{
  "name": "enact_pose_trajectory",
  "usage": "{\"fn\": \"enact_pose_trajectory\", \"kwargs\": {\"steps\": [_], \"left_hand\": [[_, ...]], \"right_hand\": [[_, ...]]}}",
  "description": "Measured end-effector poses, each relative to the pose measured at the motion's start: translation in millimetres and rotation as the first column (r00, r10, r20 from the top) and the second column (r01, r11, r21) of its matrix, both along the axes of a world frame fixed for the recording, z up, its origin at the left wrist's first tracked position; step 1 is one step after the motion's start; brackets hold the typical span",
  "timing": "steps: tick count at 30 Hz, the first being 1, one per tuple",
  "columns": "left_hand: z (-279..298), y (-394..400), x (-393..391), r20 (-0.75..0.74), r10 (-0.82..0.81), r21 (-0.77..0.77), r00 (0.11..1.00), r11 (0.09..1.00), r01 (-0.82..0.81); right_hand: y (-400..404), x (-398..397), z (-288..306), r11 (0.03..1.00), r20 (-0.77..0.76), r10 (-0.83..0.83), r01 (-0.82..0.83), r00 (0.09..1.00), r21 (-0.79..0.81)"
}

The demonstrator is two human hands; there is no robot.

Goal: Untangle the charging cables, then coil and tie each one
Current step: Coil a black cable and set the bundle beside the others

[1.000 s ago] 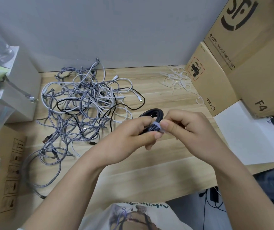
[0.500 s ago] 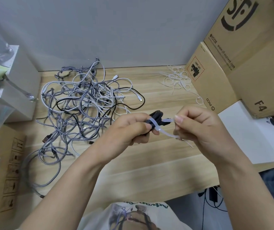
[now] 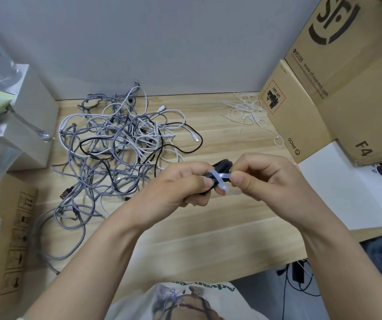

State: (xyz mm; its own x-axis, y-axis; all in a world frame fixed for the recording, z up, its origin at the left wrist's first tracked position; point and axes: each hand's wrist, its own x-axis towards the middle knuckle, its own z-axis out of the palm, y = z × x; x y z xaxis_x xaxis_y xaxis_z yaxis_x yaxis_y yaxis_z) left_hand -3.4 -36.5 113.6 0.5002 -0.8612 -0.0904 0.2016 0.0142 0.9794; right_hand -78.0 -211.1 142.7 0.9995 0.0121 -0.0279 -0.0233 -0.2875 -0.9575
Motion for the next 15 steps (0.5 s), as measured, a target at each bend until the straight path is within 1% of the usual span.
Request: {"fn": "enact_pose_trajectory", "kwargs": {"steps": [3,5,7,9,15], "left_hand": [[0.2,0.2,0.8,0.014,-0.031,0.021,0.999,0.999,0.030],[2.1,1.7,2.1,0.012,-0.052,0.018,0.999,0.999,0.051],[4.7,3.3,3.2,0.014,-0.055,0.010,0.998,0.998,0.055],[6.4,4.0,4.1,0.020,-0.052,0.011,0.998,0.999,0.052],[6.1,2.6,2.9,-0.008,-0.061,-0.017,0.998,0.998,0.060]], "right_hand": [[-0.4,-0.7,0.0,0.999,0.015,0.022,-0.021,1.000,-0.042],[-1.9,-2.1,-1.6,1.000,0.011,0.010,-0.010,1.000,0.016],[-3.8,-3.4,-3.4,0.993,0.010,-0.028,0.027,1.000,0.119],[-4.2,-3.6,-3.0,0.986,0.015,-0.054,0.051,0.998,0.157],[-5.3,-4.0,4.7,0.997,0.005,-0.025,0.025,1.000,0.077]]}}
